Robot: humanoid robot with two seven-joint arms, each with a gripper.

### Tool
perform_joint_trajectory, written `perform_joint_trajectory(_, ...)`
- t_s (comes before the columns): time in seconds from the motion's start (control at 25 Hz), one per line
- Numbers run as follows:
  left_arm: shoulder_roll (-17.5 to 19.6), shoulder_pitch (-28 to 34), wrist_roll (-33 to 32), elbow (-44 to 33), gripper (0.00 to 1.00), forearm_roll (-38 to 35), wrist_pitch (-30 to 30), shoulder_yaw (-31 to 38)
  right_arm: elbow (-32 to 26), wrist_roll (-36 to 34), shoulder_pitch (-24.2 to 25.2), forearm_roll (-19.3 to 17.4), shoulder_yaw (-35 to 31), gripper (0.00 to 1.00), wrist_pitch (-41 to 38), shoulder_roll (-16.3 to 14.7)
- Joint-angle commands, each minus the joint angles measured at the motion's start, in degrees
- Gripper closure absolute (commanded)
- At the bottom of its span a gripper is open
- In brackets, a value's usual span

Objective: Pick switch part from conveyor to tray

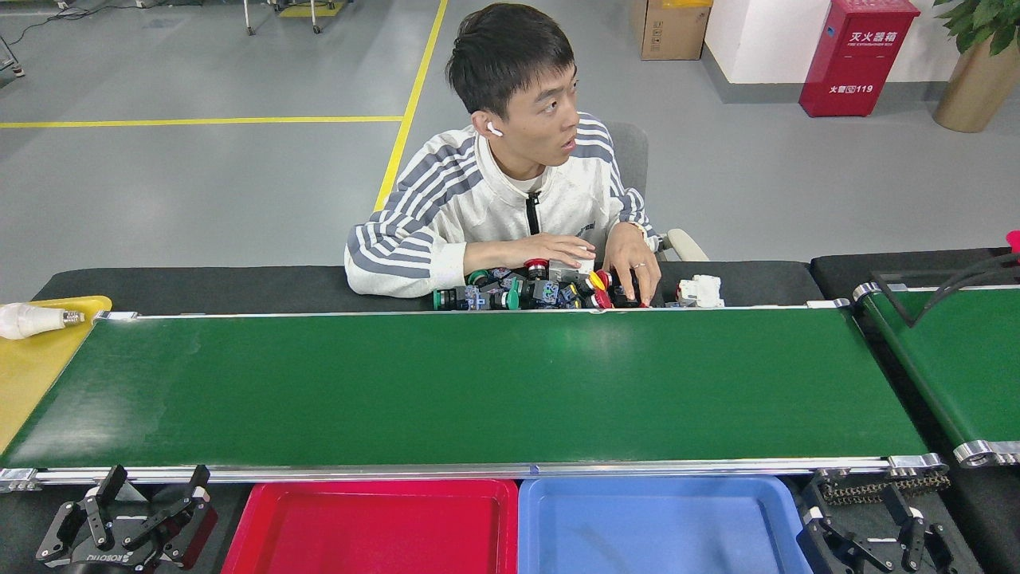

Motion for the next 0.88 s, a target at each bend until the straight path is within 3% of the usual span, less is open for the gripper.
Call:
perform_joint_trajectory(0.0, 0.3, 0.7, 0.6, -1.3, 0.0, -0.1, -0.4, 0.3, -0.8, -1.0, -0.1, 0.0, -0.1, 0.0, -2.3, 0.9)
perform_joint_trajectory(0.08, 0.5, 2.1, 0.9, -1.5, 0.0, -0.1, -0.5, 0.0, -0.8, -1.1, -0.1, 0.0, -0.1, 0.0, -2.6, 2.1)
perform_joint_trajectory(0.32, -0.4, 2.2, 0.9, -1.9, 0.0, -0.1, -0.4, 0.5, -0.2, -1.4, -0.2, 0.0, -0.5, 0.0, -6.1, 1.1)
perform_joint_trajectory(0.52, -0.8, 2.1, 0.9, -1.8, 0.0, -0.1, -0.4, 0.5, -0.3, -1.2, -0.5, 0.0, -0.5, 0.0, -4.3, 3.4)
perform_joint_trajectory(0.84, -0.1, 1.5, 0.9, -1.6, 0.0, 0.0, -0.5, 0.3, -0.6, -1.0, -0.6, 0.1, -0.5, 0.0, -1.4, 3.6)
